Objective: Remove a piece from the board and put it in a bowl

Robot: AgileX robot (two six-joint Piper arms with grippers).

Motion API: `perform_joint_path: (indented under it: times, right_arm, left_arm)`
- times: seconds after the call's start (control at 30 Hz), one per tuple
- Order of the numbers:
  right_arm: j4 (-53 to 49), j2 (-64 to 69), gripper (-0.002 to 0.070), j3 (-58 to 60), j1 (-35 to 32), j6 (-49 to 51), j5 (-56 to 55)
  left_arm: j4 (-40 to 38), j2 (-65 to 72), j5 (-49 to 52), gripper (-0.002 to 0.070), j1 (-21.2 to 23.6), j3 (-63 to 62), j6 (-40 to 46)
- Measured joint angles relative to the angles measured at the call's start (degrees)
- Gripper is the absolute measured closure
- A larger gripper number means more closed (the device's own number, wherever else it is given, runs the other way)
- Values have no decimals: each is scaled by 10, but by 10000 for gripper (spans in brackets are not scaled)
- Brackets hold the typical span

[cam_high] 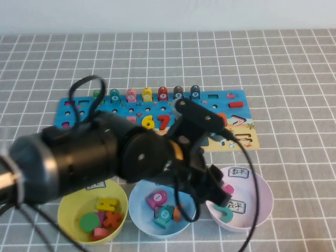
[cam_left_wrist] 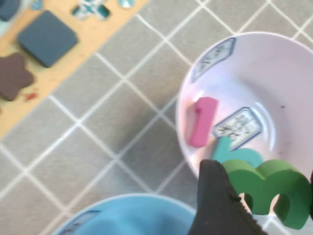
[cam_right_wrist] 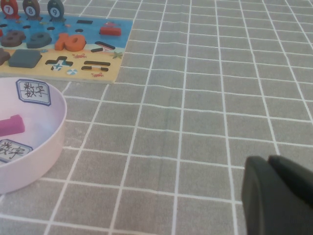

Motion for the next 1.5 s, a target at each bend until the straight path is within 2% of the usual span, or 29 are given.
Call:
perform_joint_path:
  times: [0.43,0.8,1.23,1.5]
  right_arm:
    - [0,0,694,0,0,0,0]
    - [0,0,694,0,0,0,0]
    - [0,0,694,0,0,0,0]
    - [0,0,694,0,0,0,0]
  left_arm:
    - [2,155,195,354,-15,-189,-41]
    - [9,224,232,354,-15,-247,-39]
    - [11,245,243,353,-19,-258,15]
    - [10,246,257,304,-19,-274,18]
